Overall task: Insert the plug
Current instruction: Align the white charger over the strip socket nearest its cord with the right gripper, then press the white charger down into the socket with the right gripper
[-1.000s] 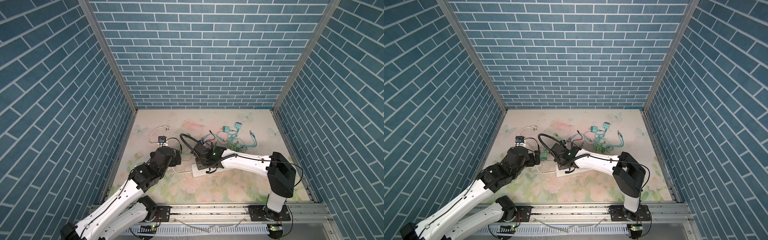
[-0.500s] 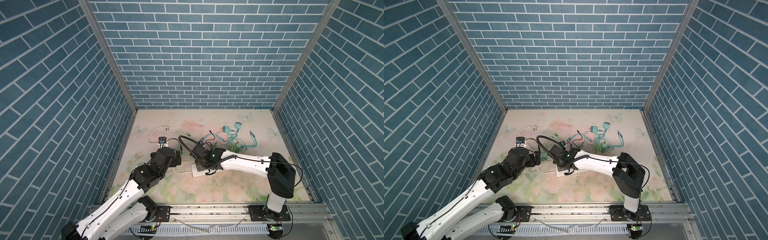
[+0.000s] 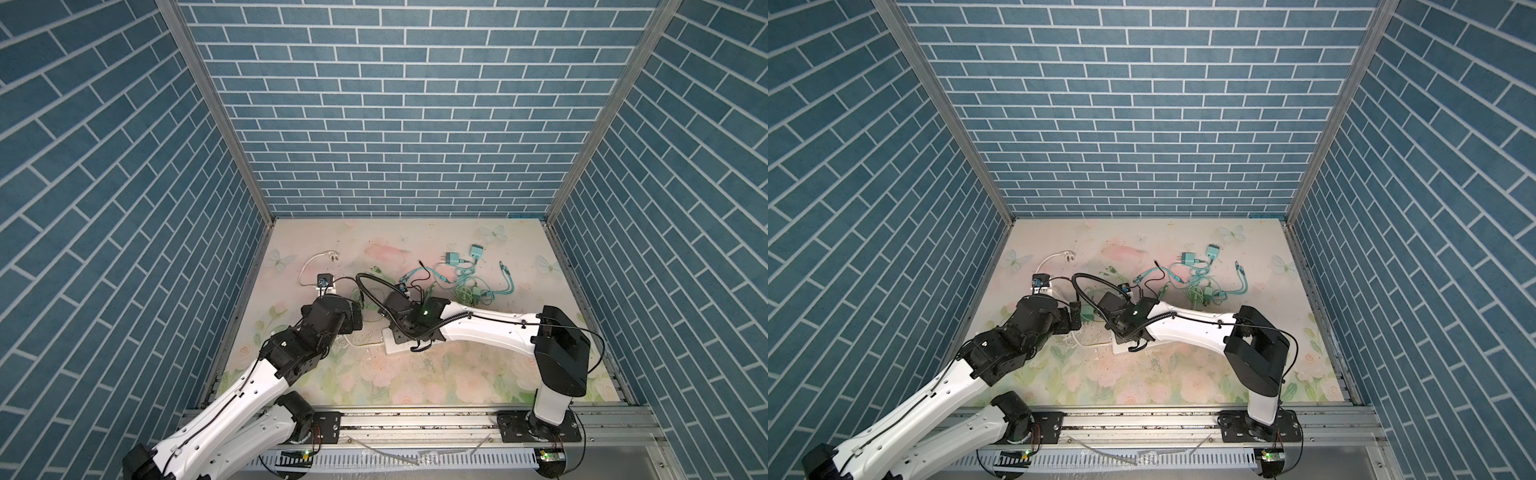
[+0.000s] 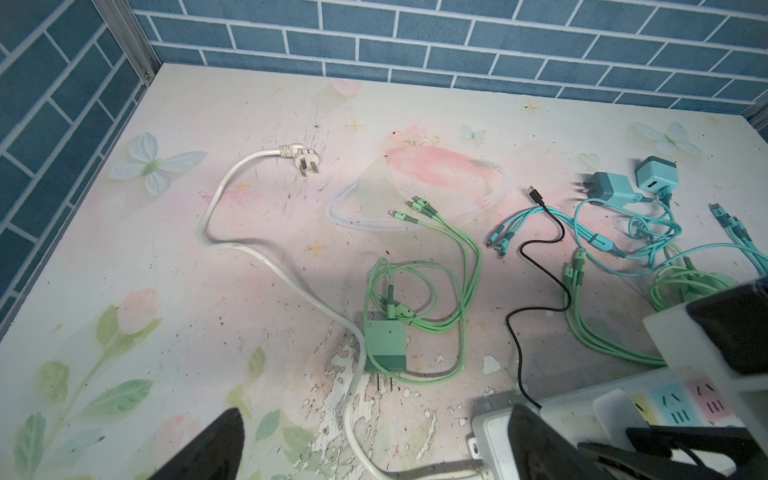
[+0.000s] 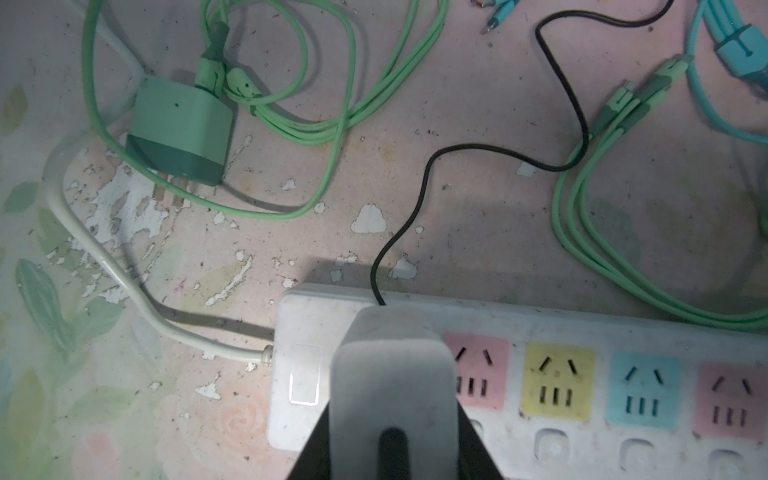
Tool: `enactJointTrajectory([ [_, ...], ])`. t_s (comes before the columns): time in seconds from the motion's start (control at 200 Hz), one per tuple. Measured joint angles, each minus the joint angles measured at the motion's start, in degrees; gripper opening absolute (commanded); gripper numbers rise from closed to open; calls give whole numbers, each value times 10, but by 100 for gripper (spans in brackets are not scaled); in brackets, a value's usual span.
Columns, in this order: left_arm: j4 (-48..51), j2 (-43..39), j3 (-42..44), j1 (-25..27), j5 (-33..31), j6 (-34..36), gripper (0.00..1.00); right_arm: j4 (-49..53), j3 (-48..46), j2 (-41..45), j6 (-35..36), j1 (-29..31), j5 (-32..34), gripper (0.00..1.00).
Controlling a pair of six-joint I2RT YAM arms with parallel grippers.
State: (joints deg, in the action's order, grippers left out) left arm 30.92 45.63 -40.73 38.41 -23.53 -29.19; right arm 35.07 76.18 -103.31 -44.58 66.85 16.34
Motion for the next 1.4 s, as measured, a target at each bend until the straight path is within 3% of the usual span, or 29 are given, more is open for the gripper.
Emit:
enactJointTrajectory([
  [0.91,-2,-2,0,0,-8,0,100,-8,1,-14,-17,13,10,0],
  [1.4,0,-40,5,0,-13,3,100,-35,-26,-17,-34,48,68,0],
])
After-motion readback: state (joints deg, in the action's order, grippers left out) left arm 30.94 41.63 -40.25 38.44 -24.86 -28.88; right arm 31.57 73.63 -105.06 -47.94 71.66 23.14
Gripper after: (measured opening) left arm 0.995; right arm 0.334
